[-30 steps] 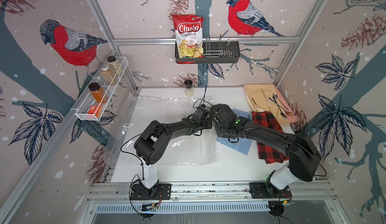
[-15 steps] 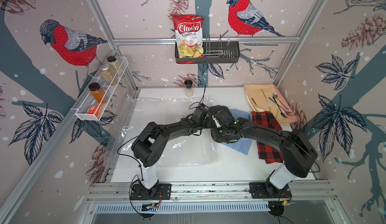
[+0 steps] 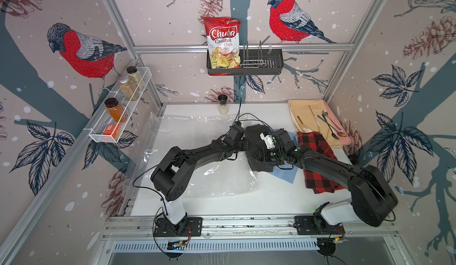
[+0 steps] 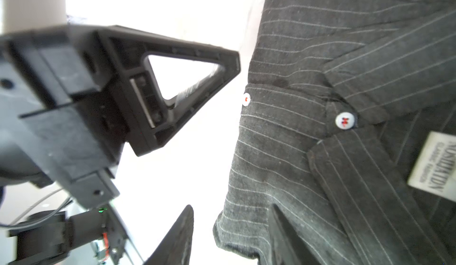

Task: Place the folded shirt into the vacuum bag
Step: Place the shirt in the vacuum bag.

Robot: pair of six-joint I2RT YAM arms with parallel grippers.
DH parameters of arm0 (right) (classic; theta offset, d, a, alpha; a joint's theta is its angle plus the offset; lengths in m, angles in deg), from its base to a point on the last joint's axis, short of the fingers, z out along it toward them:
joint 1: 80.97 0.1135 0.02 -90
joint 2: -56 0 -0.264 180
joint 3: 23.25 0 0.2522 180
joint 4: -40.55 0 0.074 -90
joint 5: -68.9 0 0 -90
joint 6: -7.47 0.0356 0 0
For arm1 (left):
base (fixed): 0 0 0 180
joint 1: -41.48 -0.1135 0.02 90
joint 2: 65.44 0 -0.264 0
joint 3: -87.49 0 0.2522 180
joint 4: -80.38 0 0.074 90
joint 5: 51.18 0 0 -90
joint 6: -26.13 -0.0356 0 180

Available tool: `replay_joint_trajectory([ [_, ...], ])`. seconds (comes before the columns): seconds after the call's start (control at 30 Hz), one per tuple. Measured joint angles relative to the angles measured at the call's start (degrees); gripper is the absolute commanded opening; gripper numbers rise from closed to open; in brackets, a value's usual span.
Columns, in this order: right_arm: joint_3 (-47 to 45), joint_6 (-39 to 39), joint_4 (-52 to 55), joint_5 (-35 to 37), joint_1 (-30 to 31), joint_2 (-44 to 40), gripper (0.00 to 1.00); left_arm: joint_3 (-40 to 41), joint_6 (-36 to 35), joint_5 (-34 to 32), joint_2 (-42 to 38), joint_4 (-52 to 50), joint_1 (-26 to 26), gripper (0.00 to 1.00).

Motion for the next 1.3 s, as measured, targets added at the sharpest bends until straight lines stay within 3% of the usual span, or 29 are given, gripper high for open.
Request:
replay_joint_trajectory([
  [0.27, -6.14, 2.91, -8.26, -8.94, 0.02, 2.32, 0.37, -0.15, -0.09, -1.99, -1.49, -0.98, 0.63, 0.0],
  [0.5, -7.41, 4.39, -10.93, -8.28, 0.39, 8.7, 0.35, -0.5, -0.07, -2.36, -0.74, -1.33, 1.03, 0.0],
  [0.73, -7.19, 5.62, -10.14, -5.49, -0.9, -1.84, 0.44, -1.88, -0.52, -2.49, 1.75, -1.51, 1.33, 0.0],
  [1.0, -11.41, 4.11, -7.34, -5.97, -16.79, -12.55, 0.48, -5.68, -1.62, -3.65, 5.03, -3.96, 2.14, 0.0],
  [1.17, -13.46, 0.74, -4.66, -8.04, -27.65, -11.85, 0.52, -8.7, -2.95, -5.49, 6.47, -6.14, 3.15, 0.0],
  [1.3, -13.75, -1.81, -3.91, -9.81, -31.17, -7.85, 0.54, -9.99, -3.91, -6.95, 7.13, -7.5, 3.65, 0.0],
])
